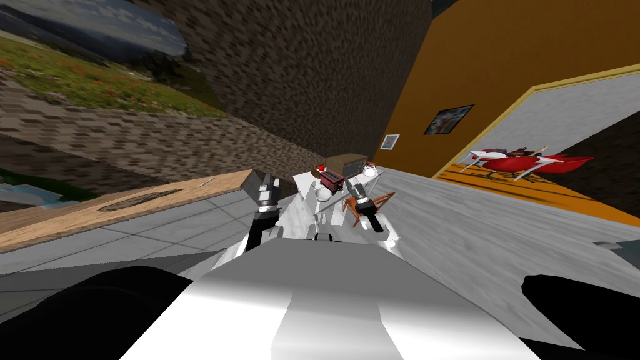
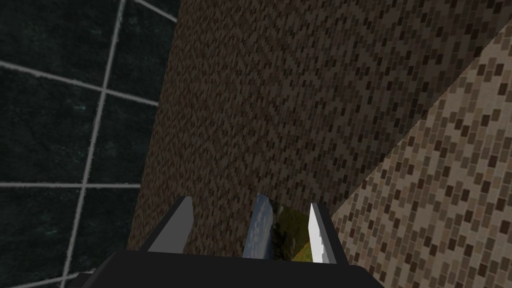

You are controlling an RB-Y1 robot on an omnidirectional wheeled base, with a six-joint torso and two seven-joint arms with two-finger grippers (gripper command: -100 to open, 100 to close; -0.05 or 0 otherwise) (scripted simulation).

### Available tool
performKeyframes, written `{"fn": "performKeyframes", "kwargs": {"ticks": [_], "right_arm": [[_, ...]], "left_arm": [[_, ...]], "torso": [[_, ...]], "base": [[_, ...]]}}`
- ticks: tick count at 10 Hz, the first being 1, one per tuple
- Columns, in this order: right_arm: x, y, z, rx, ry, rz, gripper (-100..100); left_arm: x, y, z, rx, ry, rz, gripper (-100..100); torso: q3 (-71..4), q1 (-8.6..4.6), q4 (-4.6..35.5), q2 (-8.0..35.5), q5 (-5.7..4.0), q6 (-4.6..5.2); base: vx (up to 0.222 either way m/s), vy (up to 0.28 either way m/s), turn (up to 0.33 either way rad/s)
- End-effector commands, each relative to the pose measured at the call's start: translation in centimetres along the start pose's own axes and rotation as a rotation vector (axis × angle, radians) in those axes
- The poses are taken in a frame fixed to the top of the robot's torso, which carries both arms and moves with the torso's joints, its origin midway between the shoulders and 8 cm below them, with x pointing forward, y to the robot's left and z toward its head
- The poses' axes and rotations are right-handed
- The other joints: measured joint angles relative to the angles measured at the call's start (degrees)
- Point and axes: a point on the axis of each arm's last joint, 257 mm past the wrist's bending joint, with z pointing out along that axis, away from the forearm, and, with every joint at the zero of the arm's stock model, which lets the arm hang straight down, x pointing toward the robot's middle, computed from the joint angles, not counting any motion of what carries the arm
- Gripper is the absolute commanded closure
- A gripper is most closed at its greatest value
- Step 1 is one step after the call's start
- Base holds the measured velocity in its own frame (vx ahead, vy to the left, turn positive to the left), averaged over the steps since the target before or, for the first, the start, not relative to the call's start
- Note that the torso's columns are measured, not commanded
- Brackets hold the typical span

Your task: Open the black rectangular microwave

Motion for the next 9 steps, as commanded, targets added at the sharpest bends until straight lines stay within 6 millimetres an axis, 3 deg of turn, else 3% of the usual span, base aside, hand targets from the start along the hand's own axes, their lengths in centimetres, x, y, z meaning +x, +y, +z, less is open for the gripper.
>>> {"fn": "performKeyframes", "kwargs": {"ticks": [1, 9], "right_arm": [[1.6, -1.3, 1.1, 0.005, 0.039, -0.081, -100], [5.8, -5.9, 4.9, 0.011, 0.169, -0.371, -100]], "left_arm": [[0.0, 0.0, 0.0, 0.000, 0.000, 0.000, 0], [0.0, 0.0, 0.0, 0.000, 0.000, 0.000, 0]], "torso": [[-0.02, -0.02, -0.01, -0.04, -0.01, 0.00], [0.01, 0.00, 0.00, 0.01, 0.00, 0.02]], "base": [[0.022, -0.022, 0.036], [0.019, -0.019, 0.063]]}}
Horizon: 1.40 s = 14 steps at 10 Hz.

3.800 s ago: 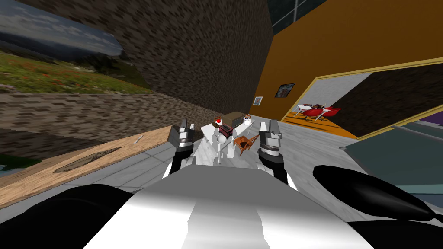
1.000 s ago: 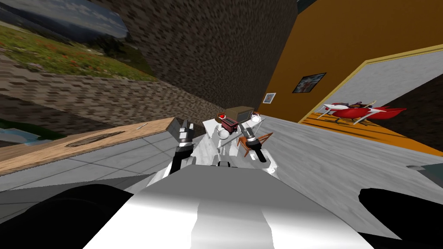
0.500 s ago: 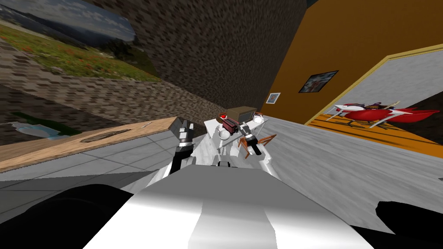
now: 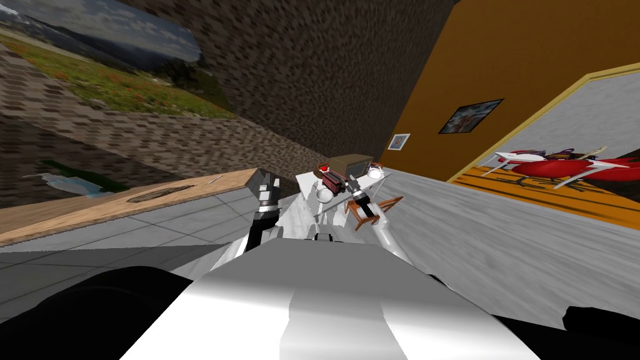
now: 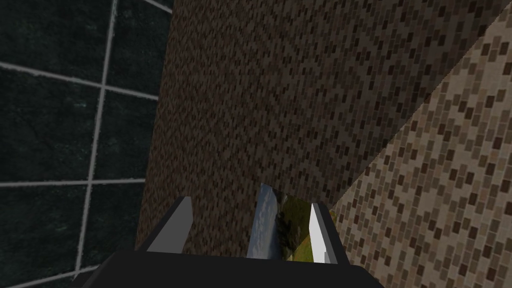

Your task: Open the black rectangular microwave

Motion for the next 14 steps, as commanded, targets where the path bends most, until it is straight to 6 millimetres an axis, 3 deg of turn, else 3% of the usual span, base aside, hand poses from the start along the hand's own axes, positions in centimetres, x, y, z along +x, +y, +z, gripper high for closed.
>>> {"fn": "performKeyframes", "kwargs": {"ticks": [1, 4, 9, 14], "right_arm": [[1.6, -1.0, 0.8, 0.006, 0.039, -0.068, -100], [2.6, -2.7, 2.6, 0.008, 0.082, -0.196, -100], [5.4, -5.9, 3.6, 0.032, 0.172, -0.312, -100], [6.2, -9.7, 5.6, 0.050, 0.246, -0.495, -100]], "left_arm": [[0.0, 0.0, 0.0, 0.000, 0.000, 0.000, 0], [0.0, 0.0, 0.0, 0.000, 0.000, 0.000, 0], [0.0, 0.0, 0.0, 0.000, 0.000, 0.000, 0], [0.0, 0.0, 0.0, 0.000, 0.000, 0.000, 0]], "torso": [[-0.01, 0.00, 0.00, -0.03, 0.00, -0.02], [-0.02, 0.00, -0.01, -0.03, 0.00, 0.00], [-0.02, -0.02, 0.00, -0.03, 0.00, -0.02], [-0.01, -0.01, -0.01, -0.02, -0.01, 0.00]], "base": [[0.014, -0.017, 0.038], [0.016, -0.017, 0.059], [0.015, -0.018, 0.050], [0.013, -0.017, 0.056]]}}
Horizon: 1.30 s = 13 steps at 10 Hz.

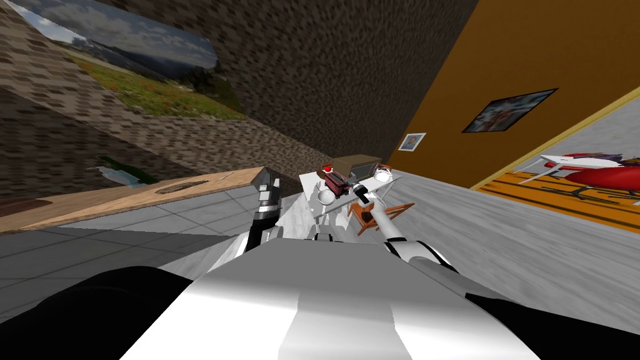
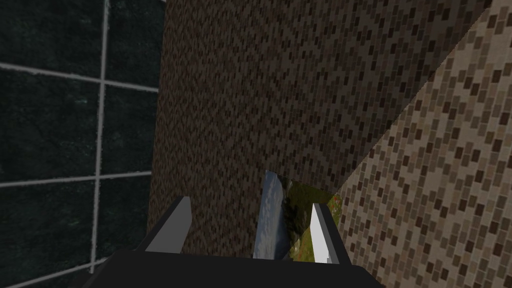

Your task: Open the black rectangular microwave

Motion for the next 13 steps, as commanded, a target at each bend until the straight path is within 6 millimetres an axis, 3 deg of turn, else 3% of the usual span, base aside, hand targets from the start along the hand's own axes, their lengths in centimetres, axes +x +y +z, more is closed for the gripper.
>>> {"fn": "performKeyframes", "kwargs": {"ticks": [1, 2, 3, 5, 6, 8, 10, 12, 13], "right_arm": [[1.4, -1.4, 0.8, 0.010, 0.045, -0.066, -100], [0.9, -2.5, 1.7, 0.017, 0.049, -0.128, -100], [2.1, -2.6, 1.4, 0.019, 0.075, -0.122, -100], [2.7, -3.9, 1.9, 0.028, 0.103, -0.177, -100], [2.7, -3.9, 1.9, 0.028, 0.103, -0.177, -100], [3.0, -6.4, 2.9, 0.046, 0.141, -0.280, -100], [3.6, -6.5, 2.7, 0.047, 0.155, -0.277, -100], [3.9, -8.9, 3.4, 0.064, 0.193, -0.362, -100], [4.1, -8.9, 3.3, 0.064, 0.198, -0.361, -100]], "left_arm": [[0.0, 0.0, 0.0, 0.000, 0.000, 0.000, 0], [0.0, 0.0, 0.0, 0.000, 0.000, 0.000, 0], [0.0, 0.0, 0.0, 0.000, 0.000, 0.000, 0], [0.0, 0.0, 0.0, 0.000, 0.000, 0.000, 0], [0.0, 0.0, 0.0, 0.000, 0.000, 0.000, 0], [0.0, 0.0, 0.0, 0.000, 0.000, 0.000, 0], [0.0, 0.0, 0.0, 0.000, 0.000, 0.000, 0], [0.0, 0.0, 0.0, 0.000, 0.000, 0.000, 0], [0.0, 0.0, 0.0, 0.000, 0.000, 0.000, 0]], "torso": [[-0.02, 0.00, 0.01, -0.02, 0.01, -0.02], [-0.01, 0.02, 0.00, -0.01, 0.01, 0.00], [-0.01, 0.02, 0.01, -0.01, 0.02, -0.02], [-0.01, 0.00, 0.01, -0.01, 0.01, -0.02], [0.00, 0.00, 0.01, 0.01, 0.00, 0.00], [0.00, 0.03, 0.02, 0.00, 0.02, -0.03], [-0.02, -0.02, 0.00, -0.02, 0.00, 0.01], [0.00, 0.02, 0.02, 0.01, 0.02, -0.03], [-0.01, 0.00, 0.01, -0.01, 0.01, -0.03]], "base": [[0.016, -0.016, 0.033], [0.013, -0.014, 0.066], [0.011, -0.015, 0.030], [0.013, -0.018, 0.047], [0.004, -0.007, -0.012], [0.010, -0.014, 0.071], [0.010, -0.014, 0.013], [0.009, -0.014, 0.066], [0.008, -0.016, 0.023]]}}
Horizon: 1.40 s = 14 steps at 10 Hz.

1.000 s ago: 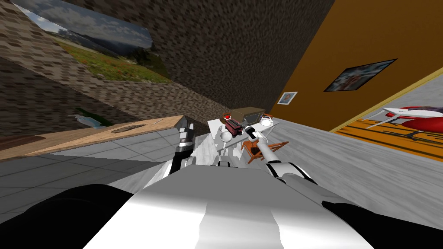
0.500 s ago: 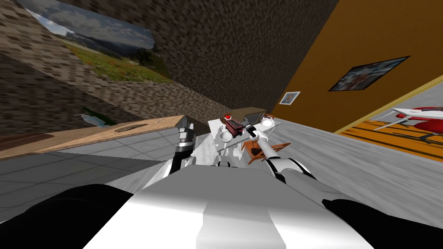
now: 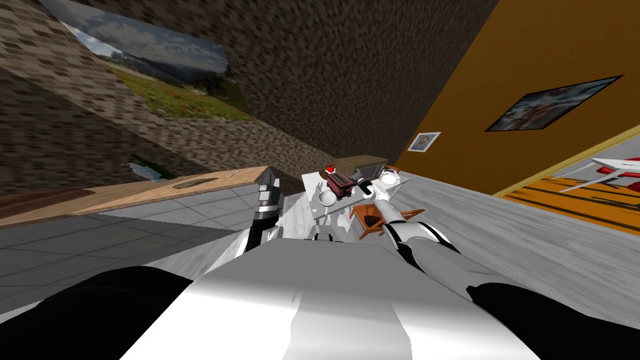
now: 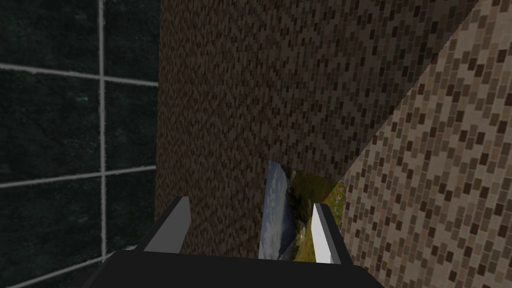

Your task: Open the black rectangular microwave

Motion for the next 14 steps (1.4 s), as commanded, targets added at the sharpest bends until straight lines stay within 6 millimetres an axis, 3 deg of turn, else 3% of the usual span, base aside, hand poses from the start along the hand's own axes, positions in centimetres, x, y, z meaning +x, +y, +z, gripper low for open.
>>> {"fn": "performKeyframes", "kwargs": {"ticks": [1, 4, 5, 6, 7, 8, 10, 12, 13, 14], "right_arm": [[0.9, -1.4, 0.6, 0.013, 0.035, -0.061, -100], [2.0, -4.5, 1.4, 0.038, 0.089, -0.167, -100], [1.7, -4.1, 1.2, 0.031, 0.076, -0.150, -100], [4.2, -7.0, -0.3, 0.081, 0.125, -0.152, -100], [4.2, -7.0, -0.3, 0.081, 0.125, -0.152, -100], [6.5, -9.8, -2.1, 0.129, 0.171, -0.154, -100], [6.5, -9.8, -2.1, 0.129, 0.171, -0.154, -100], [10.6, -15.3, -6.0, 0.222, 0.260, -0.160, -100], [10.6, -15.2, -6.1, 0.222, 0.261, -0.160, -100], [12.5, -17.9, -8.3, 0.268, 0.305, -0.165, -100]], "left_arm": [[0.0, 0.0, 0.0, 0.000, 0.000, 0.000, 0], [0.0, 0.0, 0.0, 0.000, 0.000, 0.000, 0], [0.0, 0.0, 0.0, 0.000, 0.000, 0.000, 0], [0.0, 0.0, 0.0, 0.000, 0.000, 0.000, 0], [0.0, 0.0, 0.0, 0.000, 0.000, 0.000, 0], [0.0, 0.0, 0.0, 0.000, 0.000, 0.000, 0], [0.0, 0.0, 0.0, 0.000, 0.000, 0.000, 0], [0.0, 0.0, 0.0, 0.000, 0.000, 0.000, 0], [0.0, 0.0, 0.0, 0.000, 0.000, 0.000, 0], [0.0, 0.0, 0.0, 0.000, 0.000, 0.000, 0]], "torso": [[0.00, 0.01, -0.01, 0.00, -0.01, 0.02], [-0.01, -0.01, -0.01, -0.02, 0.00, 0.01], [0.00, 0.00, 0.00, 0.01, 0.00, 0.02], [0.02, 0.04, 0.00, 0.03, 0.00, 0.02], [0.09, -0.07, 0.03, 0.15, -0.02, -0.04], [0.09, -0.04, 0.05, 0.13, -0.01, 0.02], [0.03, 0.06, 0.02, 0.03, 0.02, -0.01], [-0.06, 0.03, -0.04, -0.08, 0.00, -0.08], [0.01, -0.15, 0.02, 0.04, -0.03, 0.00], [-0.01, -0.06, -0.01, -0.03, -0.03, 0.01]], "base": [[0.011, -0.011, 0.030], [0.015, -0.021, 0.066], [0.008, -0.010, 0.010], [-0.040, -0.049, 0.335], [-0.052, -0.053, 0.284], [-0.084, -0.038, 0.356], [-0.050, -0.029, 0.166], [-0.074, -0.050, 0.460], [-0.086, -0.053, 0.303], [-0.092, -0.037, 0.410]]}}
